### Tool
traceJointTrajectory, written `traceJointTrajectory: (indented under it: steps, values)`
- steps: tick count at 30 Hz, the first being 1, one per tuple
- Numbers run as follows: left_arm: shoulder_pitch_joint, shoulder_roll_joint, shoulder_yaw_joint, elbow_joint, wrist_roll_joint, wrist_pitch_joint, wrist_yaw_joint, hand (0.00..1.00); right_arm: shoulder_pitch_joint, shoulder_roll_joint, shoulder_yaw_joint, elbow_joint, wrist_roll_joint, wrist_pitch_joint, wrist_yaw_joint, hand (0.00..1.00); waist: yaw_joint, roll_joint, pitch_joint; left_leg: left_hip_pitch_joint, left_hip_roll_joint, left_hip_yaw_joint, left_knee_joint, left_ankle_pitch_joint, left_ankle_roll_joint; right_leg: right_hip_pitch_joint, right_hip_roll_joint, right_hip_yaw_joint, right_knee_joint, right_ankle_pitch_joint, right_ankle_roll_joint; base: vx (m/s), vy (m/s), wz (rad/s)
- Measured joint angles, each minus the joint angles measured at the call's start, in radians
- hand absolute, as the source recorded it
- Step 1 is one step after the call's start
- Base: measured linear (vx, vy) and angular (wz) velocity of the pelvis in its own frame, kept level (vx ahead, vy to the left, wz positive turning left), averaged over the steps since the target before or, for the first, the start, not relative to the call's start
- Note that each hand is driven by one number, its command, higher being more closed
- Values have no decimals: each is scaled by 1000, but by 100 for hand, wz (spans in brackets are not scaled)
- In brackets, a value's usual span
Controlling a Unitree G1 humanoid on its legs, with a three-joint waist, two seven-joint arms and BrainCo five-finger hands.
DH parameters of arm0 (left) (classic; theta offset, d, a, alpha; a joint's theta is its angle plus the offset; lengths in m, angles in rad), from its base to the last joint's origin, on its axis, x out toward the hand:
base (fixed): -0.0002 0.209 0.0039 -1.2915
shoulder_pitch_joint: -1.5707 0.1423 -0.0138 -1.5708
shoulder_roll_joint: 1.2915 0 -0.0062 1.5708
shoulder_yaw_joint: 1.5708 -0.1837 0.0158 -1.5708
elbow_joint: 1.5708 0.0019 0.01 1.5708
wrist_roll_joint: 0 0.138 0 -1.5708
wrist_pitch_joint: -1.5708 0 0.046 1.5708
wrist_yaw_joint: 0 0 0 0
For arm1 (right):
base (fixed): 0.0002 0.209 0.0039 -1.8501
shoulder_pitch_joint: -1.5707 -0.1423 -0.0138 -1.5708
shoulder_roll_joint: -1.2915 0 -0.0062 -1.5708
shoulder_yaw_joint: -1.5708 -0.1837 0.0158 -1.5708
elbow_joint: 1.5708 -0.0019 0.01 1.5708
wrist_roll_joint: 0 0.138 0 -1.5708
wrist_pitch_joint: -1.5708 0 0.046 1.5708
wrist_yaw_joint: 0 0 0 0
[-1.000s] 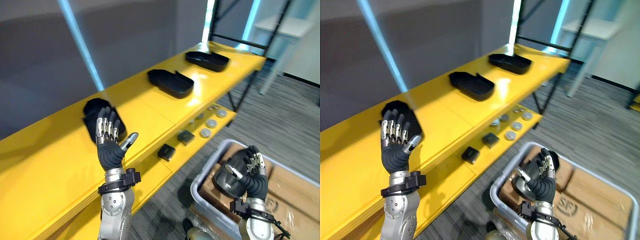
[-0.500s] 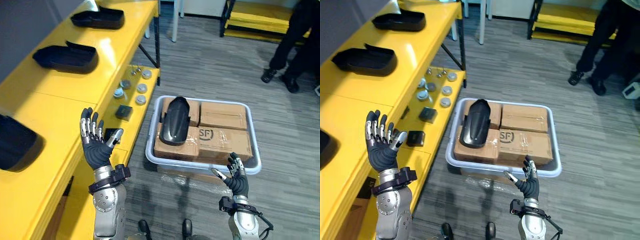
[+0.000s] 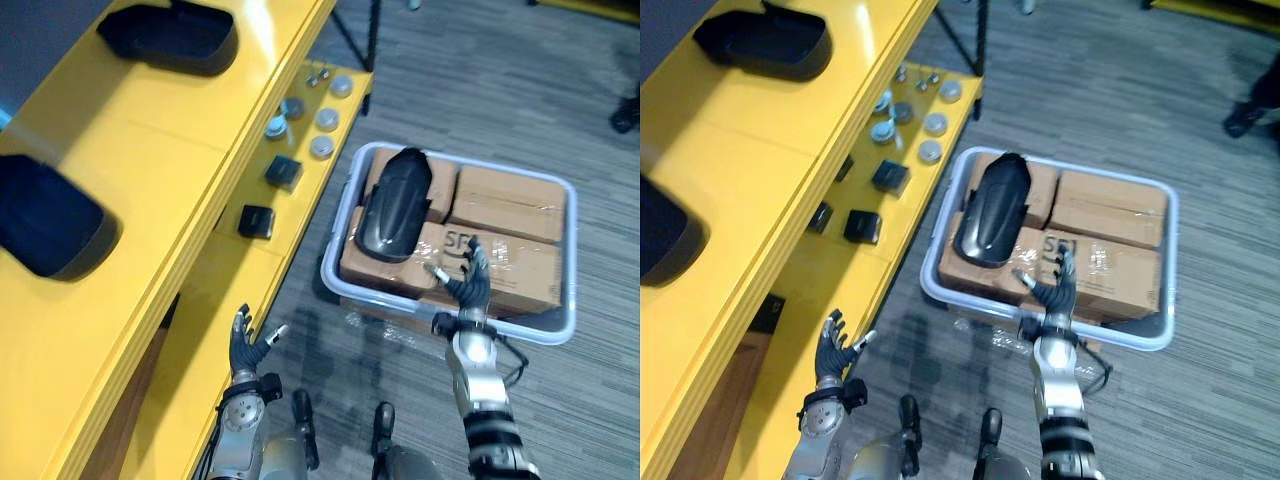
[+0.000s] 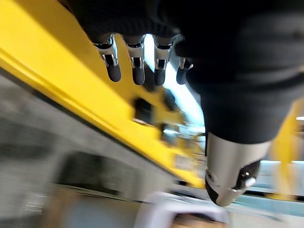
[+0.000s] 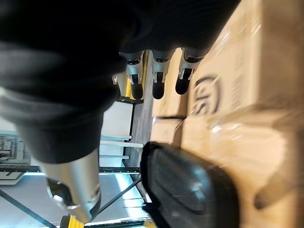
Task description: Walk over and take plastic housings, then place them on the shelf
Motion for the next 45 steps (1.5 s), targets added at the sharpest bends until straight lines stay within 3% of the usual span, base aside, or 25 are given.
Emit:
traceJointTrajectory:
  steps: [2, 7, 9, 13, 18, 25, 26, 31, 37, 45]
  values:
    - [-2, 17, -1, 66, 1, 2, -4, 0, -164, -34, -21, 87, 0, 14, -42, 0, 10, 3, 45, -16, 1, -5, 21, 0, 0, -16, -2, 1, 20, 0, 0, -89, 19, 2]
    - [-14, 31, -39, 215, 4, 6, -7, 0, -439, -143, -45, 325, 13, 33, -102, 0, 46, 11, 67, -103, 1, -16, 67, 2, 7, -103, -7, 2, 68, -1, -1, -88, 20, 0]
    - [-19, 29, -48, 236, 4, 5, -8, 0, -490, -170, -45, 386, 14, 40, -106, 0, 55, 16, 70, -131, 2, -17, 89, -3, 13, -127, -8, 3, 84, -2, -2, -67, 18, 0]
    - [-91, 24, -81, 323, -3, -2, 1, 0, -614, -238, -43, 505, 13, 63, -128, 0, 71, 50, 87, -221, 9, -25, 159, -12, 27, -218, -13, 5, 154, -10, -3, -69, 10, -2]
    - [-141, 25, -117, 358, -42, -21, 21, 0, -666, -297, -31, 627, 11, 90, -150, 0, 91, 62, 95, -307, 17, -29, 223, -22, 36, -297, -24, 2, 209, -42, -8, -77, -21, -1]
    - [-170, 26, -146, 376, -78, -42, 32, 0, -735, -405, 43, 733, 4, 123, -161, 0, 93, 83, 102, -381, 15, -50, 238, -16, 43, -358, -29, -21, 213, -42, -10, -28, -2, 5]
    - [-189, 22, -158, 389, -97, -42, 35, 0, -754, -448, 58, 748, 3, 136, -161, 100, 95, 97, 106, -403, 13, -67, 242, -14, 45, -367, -28, -36, 215, -41, -10, 43, 2, 18]
    - [-211, 11, -157, 393, -120, -41, 37, 0, -785, -520, 159, 787, 3, 153, -160, 100, 107, 110, 111, -444, 11, -91, 245, -11, 47, -405, -32, -61, 240, -41, -10, 78, -5, 13]
    - [-211, 6, -155, 383, -140, -28, 20, 0, -835, -606, 322, 814, 5, 193, -102, 100, 105, 112, 111, -453, 7, -99, 230, -10, 46, -426, -40, -85, 263, -42, -10, 63, -11, 5]
    - [-209, -28, -153, 334, -160, -8, -8, 0, -849, -626, 357, 814, -6, 219, -32, 100, 94, 112, 111, -426, -4, -100, 209, 0, 43, -413, -58, -108, 284, -56, -9, 24, -13, 5]
